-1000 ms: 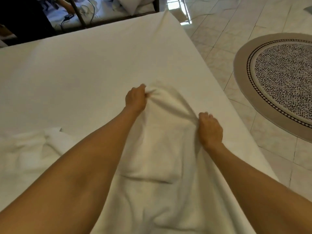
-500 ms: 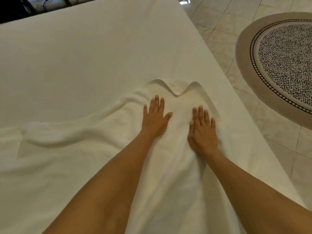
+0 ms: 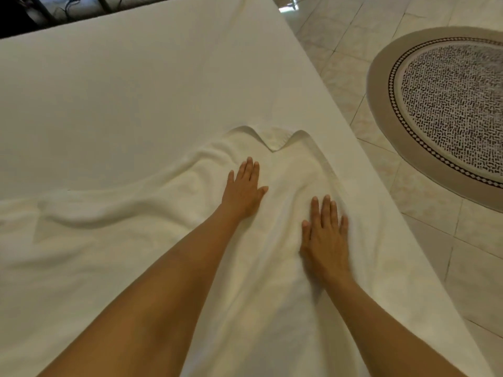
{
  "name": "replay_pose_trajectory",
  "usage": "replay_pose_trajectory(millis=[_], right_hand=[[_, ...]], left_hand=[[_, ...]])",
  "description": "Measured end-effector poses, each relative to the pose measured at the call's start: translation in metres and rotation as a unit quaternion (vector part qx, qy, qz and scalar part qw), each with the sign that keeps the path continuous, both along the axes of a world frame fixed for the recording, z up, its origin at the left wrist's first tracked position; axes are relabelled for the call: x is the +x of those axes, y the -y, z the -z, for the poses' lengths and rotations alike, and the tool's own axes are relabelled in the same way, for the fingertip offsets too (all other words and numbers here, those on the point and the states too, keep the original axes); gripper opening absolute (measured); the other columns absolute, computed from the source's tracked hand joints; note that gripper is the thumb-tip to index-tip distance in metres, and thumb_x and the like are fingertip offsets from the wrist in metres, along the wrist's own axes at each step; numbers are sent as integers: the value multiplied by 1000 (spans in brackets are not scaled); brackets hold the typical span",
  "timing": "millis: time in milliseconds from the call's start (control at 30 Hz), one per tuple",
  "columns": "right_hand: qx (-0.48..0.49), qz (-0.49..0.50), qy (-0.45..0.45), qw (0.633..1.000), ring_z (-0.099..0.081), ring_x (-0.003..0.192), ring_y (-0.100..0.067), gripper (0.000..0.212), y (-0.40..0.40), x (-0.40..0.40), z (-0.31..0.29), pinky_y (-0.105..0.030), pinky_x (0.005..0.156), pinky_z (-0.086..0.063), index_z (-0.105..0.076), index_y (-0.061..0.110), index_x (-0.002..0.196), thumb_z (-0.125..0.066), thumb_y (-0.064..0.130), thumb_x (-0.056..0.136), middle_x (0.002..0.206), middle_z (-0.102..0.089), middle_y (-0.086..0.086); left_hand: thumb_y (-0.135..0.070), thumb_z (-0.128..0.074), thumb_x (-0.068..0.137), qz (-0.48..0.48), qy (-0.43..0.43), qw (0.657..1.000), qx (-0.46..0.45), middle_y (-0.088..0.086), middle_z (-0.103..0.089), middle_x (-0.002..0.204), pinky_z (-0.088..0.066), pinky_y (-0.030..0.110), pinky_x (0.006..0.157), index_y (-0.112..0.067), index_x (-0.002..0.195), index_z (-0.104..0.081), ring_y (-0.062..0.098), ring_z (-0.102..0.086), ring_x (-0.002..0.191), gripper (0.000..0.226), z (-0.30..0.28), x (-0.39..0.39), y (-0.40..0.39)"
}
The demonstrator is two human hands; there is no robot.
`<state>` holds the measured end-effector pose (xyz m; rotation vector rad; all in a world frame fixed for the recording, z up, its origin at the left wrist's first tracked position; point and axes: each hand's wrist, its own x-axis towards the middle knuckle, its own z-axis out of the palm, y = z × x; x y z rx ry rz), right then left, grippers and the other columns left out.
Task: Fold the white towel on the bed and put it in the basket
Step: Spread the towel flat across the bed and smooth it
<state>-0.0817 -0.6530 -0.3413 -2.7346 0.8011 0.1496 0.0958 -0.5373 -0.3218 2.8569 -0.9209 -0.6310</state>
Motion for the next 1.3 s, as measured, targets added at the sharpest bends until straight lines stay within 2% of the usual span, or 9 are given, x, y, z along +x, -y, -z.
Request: replay_pose_trajectory(millis=[133,233,367,667,733,833,1033,1200,1300], right_hand=[[-20,84,45,995,-5,147,-19,58,-3,-51,-5,-31,114,17,0,17,150,-8,38,96,159,-1,-6],[-26,166,29,985,-14,146,-22,57,-4,-84,3,-37,116,6,-4,13,149,-11,36,97,158,-9,-8],[-24,172,23,984,-18,145,-21,57,-12,-94,20,-40,116,-8,-12,14,151,-17,33,97,159,-8,-4],[-27,189,39,981,-13,145,-18,60,-10,-87,49,-40,116,-8,-16,17,151,-23,32,93,159,-8,-2],[-28,189,41,981,-13,145,-17,60,-10,-86,50,-39,116,-7,-17,18,151,-23,33,93,159,-8,-1],[-29,188,45,981,-11,145,-16,59,-9,-86,50,-38,117,-6,-18,18,151,-22,33,93,159,-8,-1],[-15,190,66,980,-8,146,-13,58,-9,-87,42,-38,118,-7,-12,19,151,-22,32,95,160,-5,-2],[48,174,116,977,-14,146,-11,58,-11,-101,16,-27,118,-8,-1,19,151,-13,37,97,159,-8,1],[60,221,152,962,-40,135,-19,60,-10,-130,0,-31,112,-31,-27,10,148,-16,38,96,150,-38,-7]], left_hand=[[-38,-31,101,36,43,998,8,10,8,161,-6,43,121,-7,152,2,22,4,150,68,-8,8,28],[-38,-35,100,57,61,997,4,11,7,161,-8,44,121,-6,152,1,23,3,150,70,-11,14,54],[-37,-38,99,98,78,992,5,12,7,161,-8,44,121,-6,152,3,24,2,150,73,-4,20,84],[-30,-32,102,92,106,990,-32,13,-11,160,-15,44,119,-6,152,-1,27,-14,148,63,14,66,126],[-24,-35,102,82,116,989,-45,19,-37,149,-29,44,111,-4,147,-26,33,-36,137,50,12,70,131],[-6,-37,96,74,187,979,-41,25,-63,110,-45,46,83,0,114,-54,43,-59,100,26,1,64,135],[9,-40,87,96,203,974,-19,21,-62,103,-45,42,74,3,109,-58,39,-60,92,29,-17,47,118],[15,-46,84,128,219,967,-34,23,-55,101,-44,40,67,3,108,-56,37,-55,89,28,-26,14,82],[16,-50,83,147,222,963,-39,22,-54,99,-43,37,64,3,104,-57,36,-54,86,26,-28,-4,62]])
